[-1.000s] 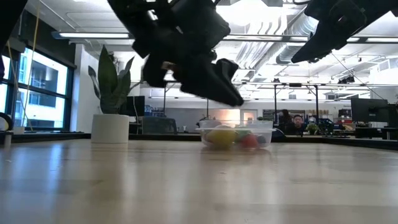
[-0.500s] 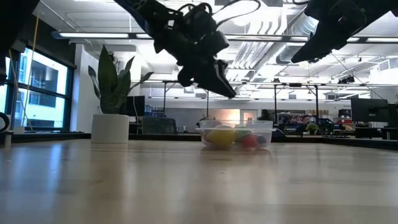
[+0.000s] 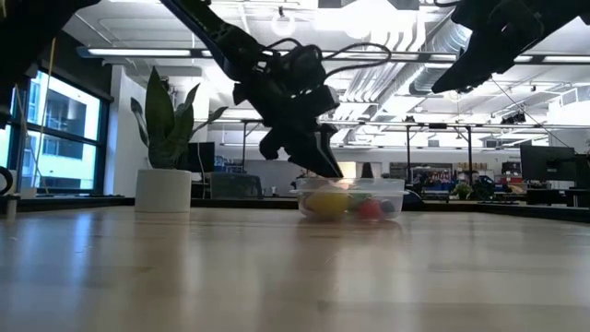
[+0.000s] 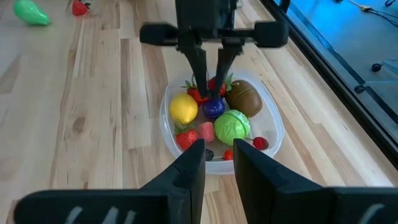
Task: Pick and placing Produce into tupperware
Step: Put the blueberry into the transparent bin, then put the strawberry into the transparent bin
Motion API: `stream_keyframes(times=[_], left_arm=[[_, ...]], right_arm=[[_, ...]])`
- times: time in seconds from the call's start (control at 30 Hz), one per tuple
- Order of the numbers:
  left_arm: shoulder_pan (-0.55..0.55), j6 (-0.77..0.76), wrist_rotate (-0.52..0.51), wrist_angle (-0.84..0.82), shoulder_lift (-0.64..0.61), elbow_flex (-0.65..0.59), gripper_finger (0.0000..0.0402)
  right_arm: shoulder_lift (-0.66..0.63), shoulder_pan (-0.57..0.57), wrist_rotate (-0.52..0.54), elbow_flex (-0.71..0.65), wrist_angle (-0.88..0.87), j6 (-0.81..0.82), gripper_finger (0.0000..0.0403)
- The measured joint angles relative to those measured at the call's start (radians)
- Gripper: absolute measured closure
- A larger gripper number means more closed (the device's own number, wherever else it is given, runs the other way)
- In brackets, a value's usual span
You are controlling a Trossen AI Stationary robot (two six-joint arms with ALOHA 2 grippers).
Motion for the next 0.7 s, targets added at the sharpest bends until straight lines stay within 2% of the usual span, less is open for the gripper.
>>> stream_keyframes(times=[0.37,0.7], left_arm=[[-0.001,0.025,-0.004,0.002,0.007,-0.001,0.0332],[-0.002,0.07,-0.004,-0.003,0.006,-0.001,0.024]], right_arm=[[0.0,0.0,0.0,0.0,0.003,0.0,0.0329],[0.0,0.0,0.0,0.0,0.003,0.0,0.0329]])
